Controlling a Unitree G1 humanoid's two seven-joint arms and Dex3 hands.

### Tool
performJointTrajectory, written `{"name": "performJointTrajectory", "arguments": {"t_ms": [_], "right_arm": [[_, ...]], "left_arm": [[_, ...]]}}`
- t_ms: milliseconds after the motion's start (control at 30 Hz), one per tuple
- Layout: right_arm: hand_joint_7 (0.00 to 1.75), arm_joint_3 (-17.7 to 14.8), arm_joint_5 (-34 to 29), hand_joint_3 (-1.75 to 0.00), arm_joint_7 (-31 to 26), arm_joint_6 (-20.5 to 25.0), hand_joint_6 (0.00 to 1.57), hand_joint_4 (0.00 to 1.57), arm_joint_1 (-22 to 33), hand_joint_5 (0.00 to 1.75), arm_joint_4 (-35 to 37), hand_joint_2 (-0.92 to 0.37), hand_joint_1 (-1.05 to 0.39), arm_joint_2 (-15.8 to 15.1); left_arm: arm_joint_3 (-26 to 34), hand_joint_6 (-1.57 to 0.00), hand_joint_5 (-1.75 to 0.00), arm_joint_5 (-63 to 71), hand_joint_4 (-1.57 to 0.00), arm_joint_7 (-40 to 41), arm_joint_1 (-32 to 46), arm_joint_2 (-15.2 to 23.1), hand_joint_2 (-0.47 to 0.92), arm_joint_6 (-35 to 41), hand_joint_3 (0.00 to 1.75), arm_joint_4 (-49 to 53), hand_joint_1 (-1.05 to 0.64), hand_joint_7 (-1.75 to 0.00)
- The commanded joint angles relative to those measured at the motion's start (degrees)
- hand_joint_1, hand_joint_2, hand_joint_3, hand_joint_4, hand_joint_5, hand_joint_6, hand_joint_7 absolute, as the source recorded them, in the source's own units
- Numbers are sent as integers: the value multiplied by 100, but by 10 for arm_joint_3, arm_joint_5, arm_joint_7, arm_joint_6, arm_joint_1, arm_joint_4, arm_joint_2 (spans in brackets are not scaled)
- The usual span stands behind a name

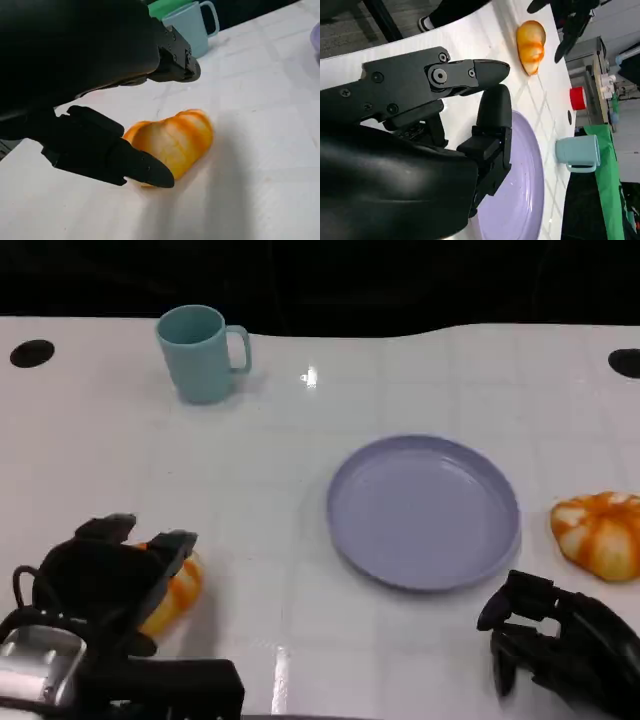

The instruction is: Grasp the bread from the table and place it into the plate.

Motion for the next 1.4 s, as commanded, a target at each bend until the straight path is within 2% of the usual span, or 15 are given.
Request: {"name": "performJointTrajectory", "arguments": {"t_ms": [33, 367, 467, 633, 667, 700, 767, 800, 833, 900, 967, 1033, 1067, 1200, 1400], "right_arm": [[134, -3, -1, -24, 1, 8, 68, 66, 9, 175, 4, -92, -53, -7], [132, -3, -3, -23, -3, 6, 70, 67, 11, 175, 2, -92, -53, -7], [131, -1, -5, -22, -5, 11, 71, 67, 12, 175, -2, -92, -53, -8], [131, 0, -5, -23, -8, 12, 71, 66, 14, 175, -6, -92, -52, -9], [131, 0, -5, -23, -8, 15, 71, 66, 15, 175, -9, -92, -52, -9], [131, 0, -5, -23, -9, 17, 71, 66, 15, 175, -11, -92, -52, -9], [131, 0, -4, -22, -8, 20, 71, 66, 15, 175, -11, -92, -52, -8], [131, 0, -4, -22, -8, 20, 71, 66, 15, 175, -11, -92, -52, -8], [131, 0, -5, -22, -9, 20, 70, 66, 15, 175, -11, -92, -52, -8], [131, 0, -7, -22, -10, 12, 71, 66, 14, 175, -8, -92, -52, -8], [131, 0, -6, -23, -8, 9, 71, 66, 14, 175, -6, -92, -51, -8], [131, -1, -4, -23, -6, 10, 71, 66, 12, 175, -5, -92, -51, -7], [131, -1, -4, -23, -6, 10, 71, 66, 12, 175, -4, -92, -52, -7], [131, -2, -4, -23, -4, 5, 71, 66, 10, 175, 0, -92, -52, -6], [131, -1, -5, -24, -6, 5, 71, 66, 7, 175, 3, -92, -52, -6]], "left_arm": [[-13, -20, -2, -13, -13, 33, -21, 18, 80, -1, 1, 49, -41, 0], [-42, -19, -2, -49, -14, 77, -52, 31, 87, -19, 3, 131, -41, 0], [-40, -24, -5, -75, -22, 105, -56, 31, 89, -40, 4, 155, -38, -2], [-24, -74, -20, -140, -87, 263, -60, 19, 92, -132, 28, 236, -26, -6], [-23, -85, -47, -151, -90, 281, -62, 17, 92, -146, 36, 249, -26, -4], [-23, -96, -87, -159, -82, 294, -64, 16, 92, -155, 43, 260, -25, -3], [-27, -108, -135, -168, -71, 316, -69, 19, 86, -171, 61, 277, -21, -3], [-30, -112, -148, -169, -67, 326, -72, 21, 81, -179, 73, 286, -20, -2], [-33, -120, -151, -169, -70, 329, -75, 23, 73, -181, 91, 293, -19, -5], [-37, -127, -156, -174, -71, 327, -83, 25, 69, -185, 105, 308, -21, -8], [-39, -103, -169, -178, -69, 329, -88, 26, 64, -190, 117, 318, -21, -68], [-39, -74, -174, -183, -68, 322, -93, 26, 62, -187, 115, 325, -23, -126], [-39, -65, -174, -186, -67, 318, -94, 26, 62, -186, 113, 327, -24, -142], [-41, -51, -175, -189, -68, 329, -102, 24, 65, -190, 110, 343, -24, -171], [-41, -47, -175, -203, -67, 330, -109, 25, 63, -201, 108, 349, -22, -175]]}}
